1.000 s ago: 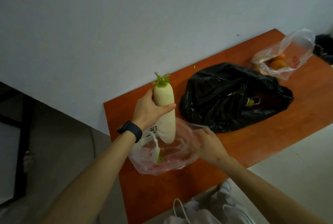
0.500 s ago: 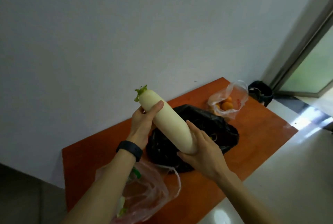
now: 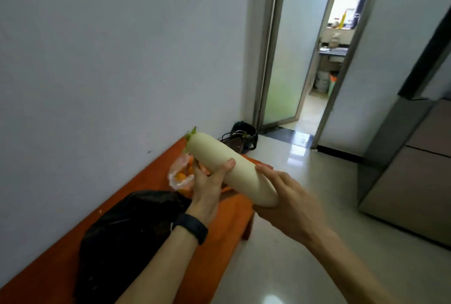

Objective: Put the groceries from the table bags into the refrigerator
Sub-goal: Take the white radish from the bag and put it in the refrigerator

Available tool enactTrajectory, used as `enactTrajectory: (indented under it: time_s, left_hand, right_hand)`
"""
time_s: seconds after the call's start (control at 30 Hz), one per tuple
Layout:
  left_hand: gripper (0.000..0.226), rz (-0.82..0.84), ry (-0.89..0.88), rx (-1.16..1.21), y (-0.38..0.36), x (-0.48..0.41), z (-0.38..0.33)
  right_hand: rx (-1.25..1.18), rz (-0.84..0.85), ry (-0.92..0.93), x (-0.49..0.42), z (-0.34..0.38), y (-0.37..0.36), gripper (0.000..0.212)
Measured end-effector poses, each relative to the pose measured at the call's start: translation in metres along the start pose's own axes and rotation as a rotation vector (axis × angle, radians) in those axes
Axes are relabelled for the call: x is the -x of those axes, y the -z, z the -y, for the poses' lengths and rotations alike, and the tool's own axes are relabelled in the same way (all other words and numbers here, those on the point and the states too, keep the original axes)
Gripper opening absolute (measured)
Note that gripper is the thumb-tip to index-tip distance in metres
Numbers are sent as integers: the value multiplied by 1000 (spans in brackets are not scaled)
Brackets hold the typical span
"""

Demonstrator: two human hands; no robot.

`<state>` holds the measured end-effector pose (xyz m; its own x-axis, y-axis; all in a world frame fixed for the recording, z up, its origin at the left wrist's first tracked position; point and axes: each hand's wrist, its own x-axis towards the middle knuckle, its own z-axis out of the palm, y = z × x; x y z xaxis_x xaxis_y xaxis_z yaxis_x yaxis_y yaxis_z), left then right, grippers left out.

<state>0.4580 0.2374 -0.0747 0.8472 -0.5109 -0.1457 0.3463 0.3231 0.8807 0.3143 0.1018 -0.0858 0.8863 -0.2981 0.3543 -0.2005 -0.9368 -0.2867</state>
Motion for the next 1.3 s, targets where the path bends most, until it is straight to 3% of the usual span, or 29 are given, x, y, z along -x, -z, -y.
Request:
enactTrajectory:
  time_s: [0.13,0.33,0.77,0.93,1.3]
  left_hand:
    - [90,83,-31,15,-115,-18,34]
    - [84,275,15,-18,-280,-33,83]
    - [98,680,99,-155,-555,-76,198]
    - [90,797,90,-148,-669,-106,234]
    - [90,898,127,-141,-924,-170,294]
  right_hand:
    - [104,-66,-141,22,-94,55,96]
    - [64,-188,-249,61,-235,134,92]
    - [161,-389,-521,127,-451,236,89]
    - [209,-446,-579,120,-550,280,93]
    - [295,-622,-677,97,-748,385,86]
